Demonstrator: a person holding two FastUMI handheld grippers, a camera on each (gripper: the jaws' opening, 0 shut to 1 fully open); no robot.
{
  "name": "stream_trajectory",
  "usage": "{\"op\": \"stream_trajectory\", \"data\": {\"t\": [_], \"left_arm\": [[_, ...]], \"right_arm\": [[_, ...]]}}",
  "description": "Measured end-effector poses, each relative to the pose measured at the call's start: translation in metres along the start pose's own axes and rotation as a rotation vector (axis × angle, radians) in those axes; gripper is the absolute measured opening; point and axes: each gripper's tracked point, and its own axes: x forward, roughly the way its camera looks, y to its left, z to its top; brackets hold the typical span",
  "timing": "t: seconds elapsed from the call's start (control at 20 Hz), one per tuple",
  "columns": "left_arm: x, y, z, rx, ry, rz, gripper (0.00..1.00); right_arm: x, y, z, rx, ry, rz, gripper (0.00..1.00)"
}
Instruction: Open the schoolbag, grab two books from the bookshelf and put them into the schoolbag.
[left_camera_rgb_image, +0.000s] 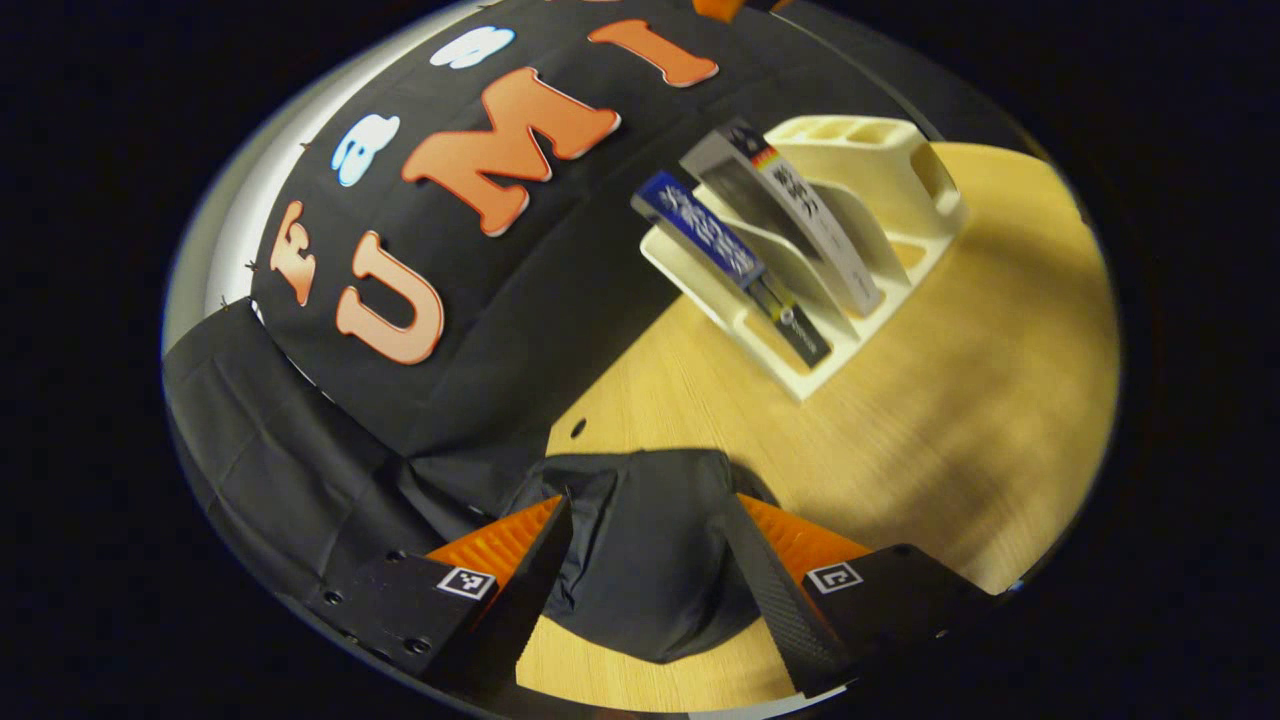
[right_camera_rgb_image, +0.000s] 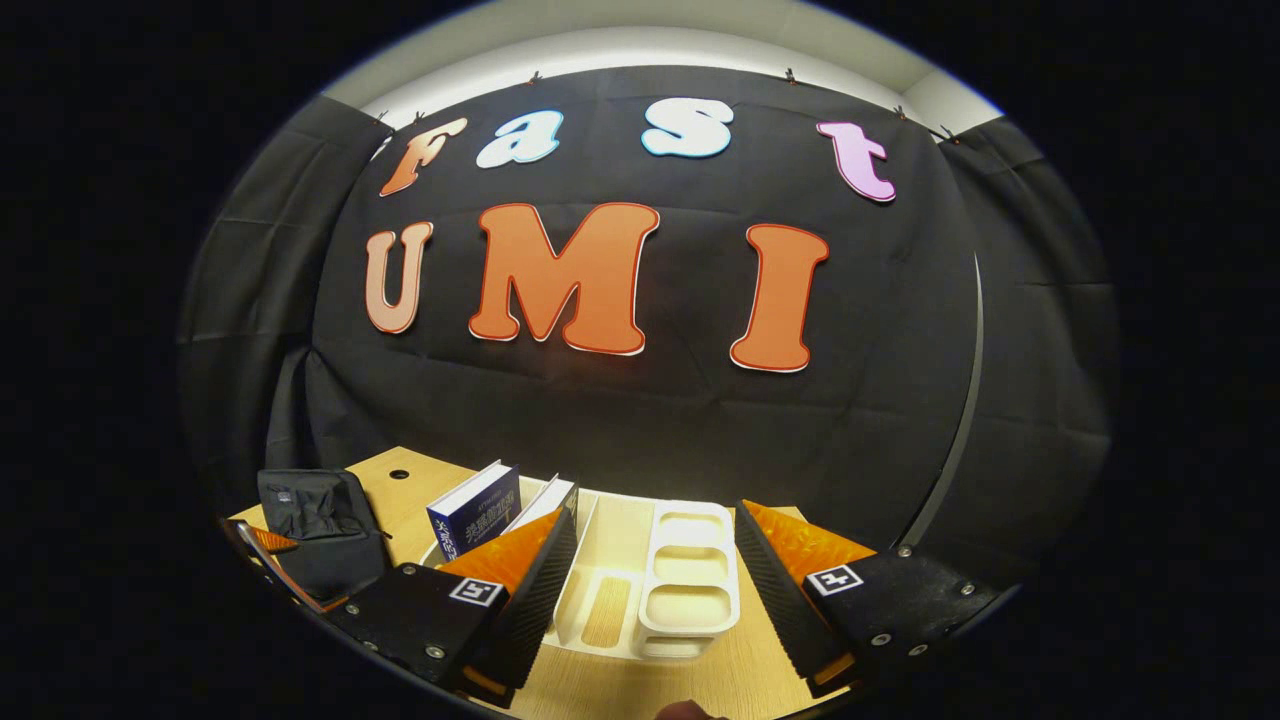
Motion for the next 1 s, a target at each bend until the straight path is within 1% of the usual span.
{"op": "stream_trajectory", "data": {"t": [0.15,0.35,0.45,0.6,0.75,0.85,0.9,1.0], "left_arm": [[0.013,-0.004,-0.028,0.036,0.079,0.006,0.98],[0.029,-0.008,-0.050,0.073,0.149,0.031,0.97],[0.035,-0.008,-0.047,0.106,0.149,0.059,0.97],[0.041,0.004,-0.037,0.148,0.145,0.123,0.96],[0.052,0.011,-0.042,0.173,0.192,0.138,0.95],[0.060,0.011,-0.045,0.162,0.218,0.130,0.94],[0.064,0.011,-0.046,0.159,0.237,0.122,0.91],[0.068,0.008,-0.049,0.138,0.270,0.084,0.75]], "right_arm": [[-0.002,-0.006,-0.001,0.001,-0.001,-0.001,0.94],[-0.004,-0.018,0.004,-0.002,-0.015,-0.015,0.94],[-0.007,-0.022,0.005,-0.008,-0.023,-0.018,0.94],[-0.010,-0.027,0.003,-0.011,-0.024,-0.011,0.94],[-0.013,-0.029,0.005,-0.014,-0.031,0.011,0.94],[-0.014,-0.028,0.012,-0.025,-0.049,0.031,0.94],[-0.015,-0.027,0.016,-0.032,-0.061,0.045,0.94],[-0.016,-0.025,0.021,-0.037,-0.073,0.075,0.94]]}}
